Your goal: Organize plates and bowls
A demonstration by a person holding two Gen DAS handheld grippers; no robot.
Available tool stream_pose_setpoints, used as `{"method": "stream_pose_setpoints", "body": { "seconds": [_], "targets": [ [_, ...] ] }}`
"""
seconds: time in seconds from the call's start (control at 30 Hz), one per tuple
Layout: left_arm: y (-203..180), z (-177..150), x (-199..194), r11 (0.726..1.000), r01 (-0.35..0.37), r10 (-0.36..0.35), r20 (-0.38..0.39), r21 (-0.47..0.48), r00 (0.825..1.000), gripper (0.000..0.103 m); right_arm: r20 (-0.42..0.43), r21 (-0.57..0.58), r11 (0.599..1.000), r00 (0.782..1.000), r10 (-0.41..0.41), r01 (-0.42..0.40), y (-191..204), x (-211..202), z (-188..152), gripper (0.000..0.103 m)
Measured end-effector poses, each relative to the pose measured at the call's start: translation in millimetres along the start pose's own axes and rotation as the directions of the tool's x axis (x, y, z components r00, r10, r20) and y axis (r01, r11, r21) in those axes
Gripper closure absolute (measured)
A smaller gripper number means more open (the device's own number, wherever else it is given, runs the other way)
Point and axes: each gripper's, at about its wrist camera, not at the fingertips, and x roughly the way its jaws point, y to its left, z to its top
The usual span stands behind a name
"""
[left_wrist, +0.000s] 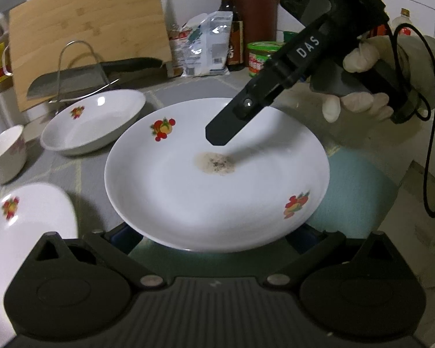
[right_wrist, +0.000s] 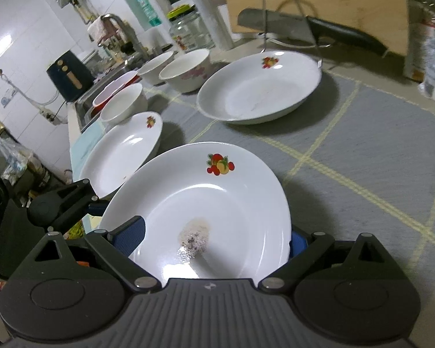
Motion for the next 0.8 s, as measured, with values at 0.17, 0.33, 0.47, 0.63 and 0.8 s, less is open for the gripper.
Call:
{"method": "stream_pose_setpoints", "body": {
  "seconds": [0.17, 0.33, 0.47, 0.63, 0.8],
  "targets": [
    [-3.6, 17.8, 18.0, 0.999, 0.03, -0.031, 0.015, 0.039, 0.999, 0.001, 0.034, 0.018, 0.999, 0.998, -0.05, 0.05, -15.3, -17.5, -0.8, 0.004],
    [-5.4, 34.2, 39.8, 0.996, 0.068, -0.07, 0.027, 0.054, 0.997, 0.001, 0.058, 0.044, 0.994, 0.993, -0.104, 0.102, -34.9, -29.3, -0.8, 0.004],
    [-7.1, 45.7, 57.0, 0.994, 0.082, -0.085, 0.038, 0.073, 0.996, 0.001, 0.073, 0.057, 0.989, 0.987, -0.142, 0.138, -51.0, -35.6, 0.3, 0.004],
    [-7.6, 59.5, 74.1, 0.992, 0.09, -0.093, 0.042, 0.084, 0.995, 0.001, 0.092, 0.084, 0.983, 0.981, -0.17, 0.163, -69.1, -38.6, 2.4, 0.004],
    [-6.6, 67.8, 87.1, 0.993, 0.084, -0.087, 0.035, 0.088, 0.996, 0.001, 0.098, 0.094, 0.979, 0.976, -0.192, 0.183, -82.8, -35.9, 4.0, 0.004]
  ]
}}
